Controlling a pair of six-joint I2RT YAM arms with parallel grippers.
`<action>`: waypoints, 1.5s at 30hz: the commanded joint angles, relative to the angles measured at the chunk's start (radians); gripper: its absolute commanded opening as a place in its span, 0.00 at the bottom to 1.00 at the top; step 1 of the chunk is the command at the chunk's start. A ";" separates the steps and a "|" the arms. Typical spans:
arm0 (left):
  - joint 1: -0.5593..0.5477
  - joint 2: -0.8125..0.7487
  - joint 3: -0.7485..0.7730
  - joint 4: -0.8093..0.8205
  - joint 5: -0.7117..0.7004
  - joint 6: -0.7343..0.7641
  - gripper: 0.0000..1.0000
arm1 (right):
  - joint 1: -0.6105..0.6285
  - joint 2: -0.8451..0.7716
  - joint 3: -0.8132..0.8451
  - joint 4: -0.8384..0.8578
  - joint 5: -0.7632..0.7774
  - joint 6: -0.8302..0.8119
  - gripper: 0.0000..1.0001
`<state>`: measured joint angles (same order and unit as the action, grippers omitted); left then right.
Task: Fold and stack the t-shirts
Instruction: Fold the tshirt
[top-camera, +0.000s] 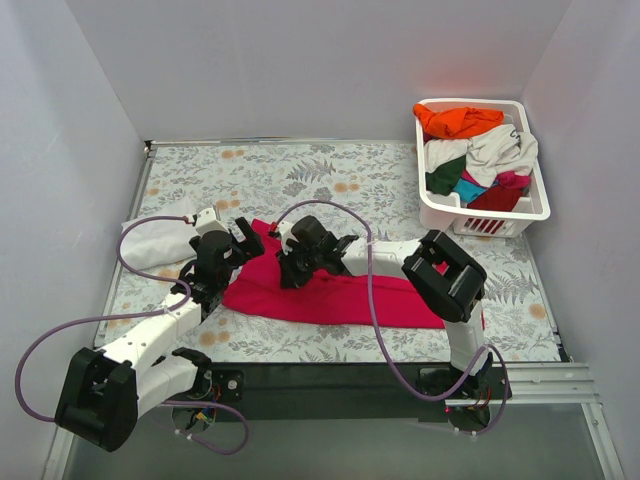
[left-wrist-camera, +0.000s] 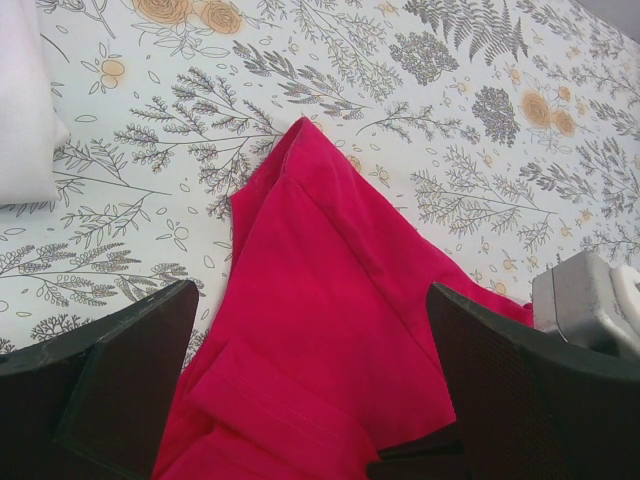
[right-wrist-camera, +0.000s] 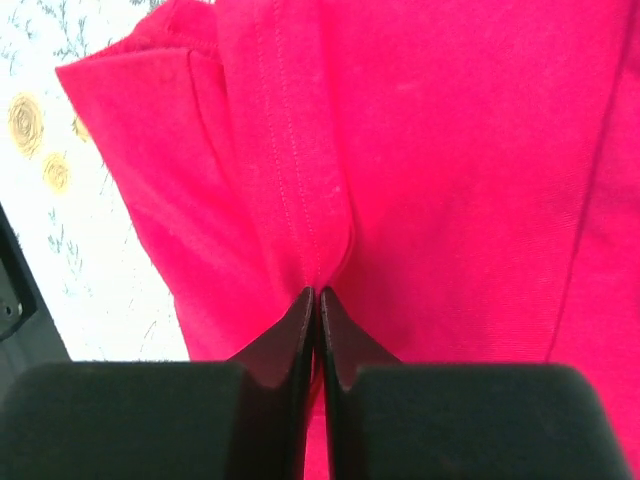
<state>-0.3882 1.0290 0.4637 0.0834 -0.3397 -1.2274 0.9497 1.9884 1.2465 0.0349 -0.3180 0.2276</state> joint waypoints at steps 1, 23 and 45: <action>0.006 0.002 -0.017 0.010 -0.002 0.005 0.90 | 0.014 -0.048 -0.022 0.066 -0.061 -0.013 0.01; 0.012 0.098 -0.002 0.018 -0.015 0.012 0.90 | 0.103 -0.167 -0.185 0.137 -0.158 -0.100 0.22; -0.199 0.227 0.087 0.093 0.063 0.065 0.86 | 0.026 -0.444 -0.360 0.155 0.109 -0.056 0.37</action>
<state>-0.5667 1.2533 0.5186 0.1219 -0.3351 -1.1656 0.9825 1.5787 0.9089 0.1604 -0.2436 0.1608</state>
